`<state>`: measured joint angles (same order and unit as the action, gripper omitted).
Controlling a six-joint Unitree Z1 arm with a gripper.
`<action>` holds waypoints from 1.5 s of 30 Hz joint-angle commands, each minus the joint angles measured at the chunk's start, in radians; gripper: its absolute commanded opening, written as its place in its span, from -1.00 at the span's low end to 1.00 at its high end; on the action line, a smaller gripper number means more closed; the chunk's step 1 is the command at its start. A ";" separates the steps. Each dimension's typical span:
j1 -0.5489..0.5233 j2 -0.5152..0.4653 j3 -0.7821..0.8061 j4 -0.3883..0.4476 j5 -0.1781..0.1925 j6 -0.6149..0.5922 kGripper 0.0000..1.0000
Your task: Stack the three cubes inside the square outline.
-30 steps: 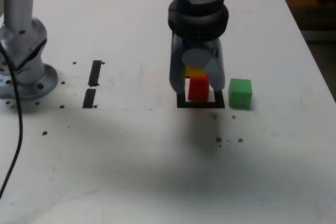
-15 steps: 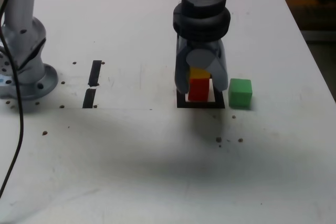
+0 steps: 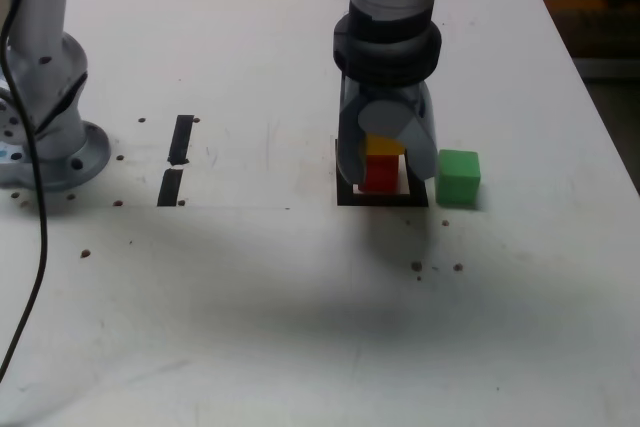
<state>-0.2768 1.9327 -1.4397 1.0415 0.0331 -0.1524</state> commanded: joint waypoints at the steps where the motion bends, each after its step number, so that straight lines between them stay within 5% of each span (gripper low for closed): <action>1: 0.002 0.002 0.004 -0.004 -0.001 0.003 -0.34; 14: 0.002 -0.007 0.027 -0.018 -0.009 0.011 -0.23; 35: 0.002 -0.012 0.042 -0.023 -0.022 0.013 0.59; 45: 0.002 -0.058 0.012 0.080 0.004 0.005 0.62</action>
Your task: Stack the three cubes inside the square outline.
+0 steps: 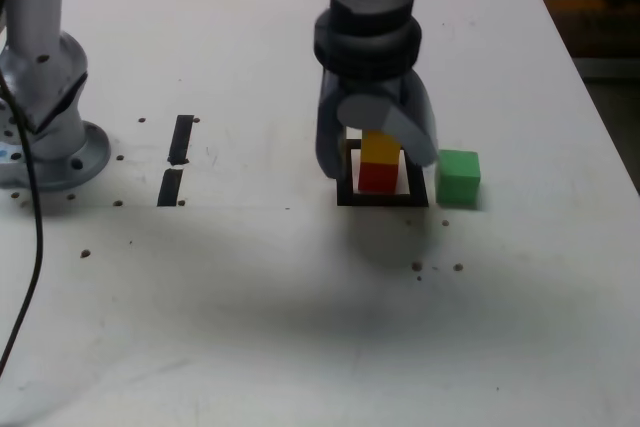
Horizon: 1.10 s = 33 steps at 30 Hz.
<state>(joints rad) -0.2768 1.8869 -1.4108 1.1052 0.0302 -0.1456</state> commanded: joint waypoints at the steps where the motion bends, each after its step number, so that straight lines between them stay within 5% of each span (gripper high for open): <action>1: 0.002 -0.017 -0.028 0.036 0.014 -0.002 0.62; 9: 0.002 -0.027 -0.177 0.241 0.076 -0.002 0.67; 17: 0.002 0.009 -0.345 0.352 0.116 0.033 0.67; 33: 0.002 0.269 -0.745 0.500 0.110 0.106 0.67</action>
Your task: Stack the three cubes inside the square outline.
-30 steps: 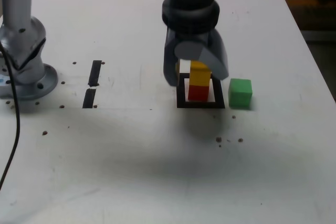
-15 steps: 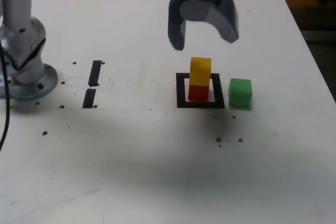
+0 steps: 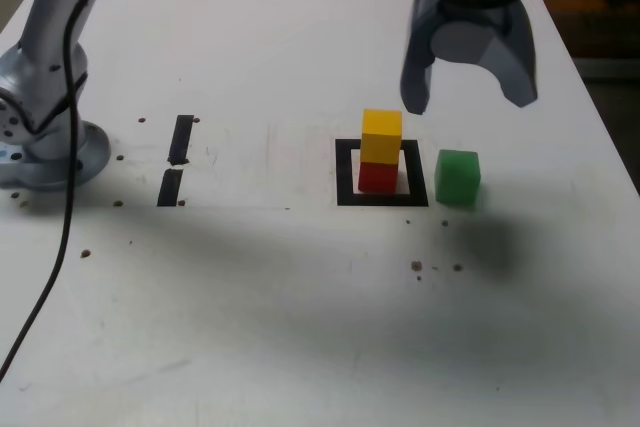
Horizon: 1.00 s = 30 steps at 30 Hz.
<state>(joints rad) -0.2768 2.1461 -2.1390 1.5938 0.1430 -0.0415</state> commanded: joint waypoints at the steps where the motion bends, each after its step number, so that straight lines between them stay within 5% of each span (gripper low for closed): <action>1: 0.002 0.018 -0.030 0.013 -0.005 0.002 0.67; 16: 0.008 0.189 -0.141 0.025 -0.074 -0.025 0.67; 30: 0.011 0.219 -0.117 0.028 -0.106 -0.066 0.67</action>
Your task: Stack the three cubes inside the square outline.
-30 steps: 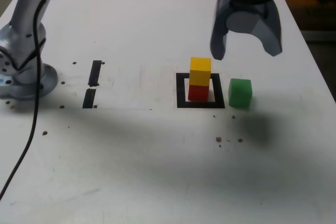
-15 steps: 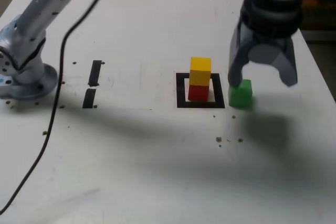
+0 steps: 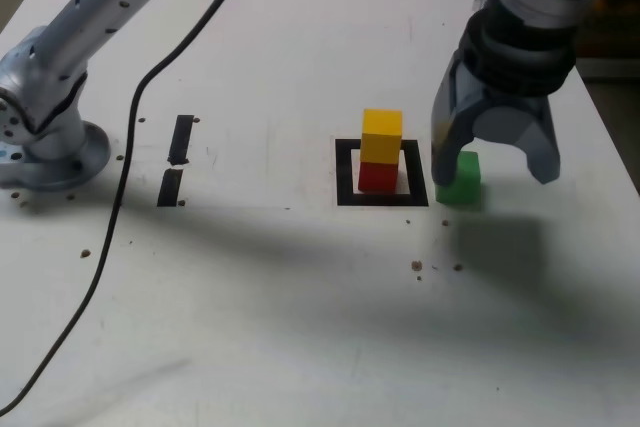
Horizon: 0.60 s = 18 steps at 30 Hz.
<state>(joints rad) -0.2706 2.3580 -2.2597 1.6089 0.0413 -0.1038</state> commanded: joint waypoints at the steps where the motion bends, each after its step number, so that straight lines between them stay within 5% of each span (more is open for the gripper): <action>1: 0.006 0.009 0.008 0.012 -0.008 -0.005 0.67; 18: 0.057 0.053 0.025 0.009 -0.047 -0.003 0.67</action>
<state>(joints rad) -0.2166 2.4018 -2.2309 1.6085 -0.0037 -0.1078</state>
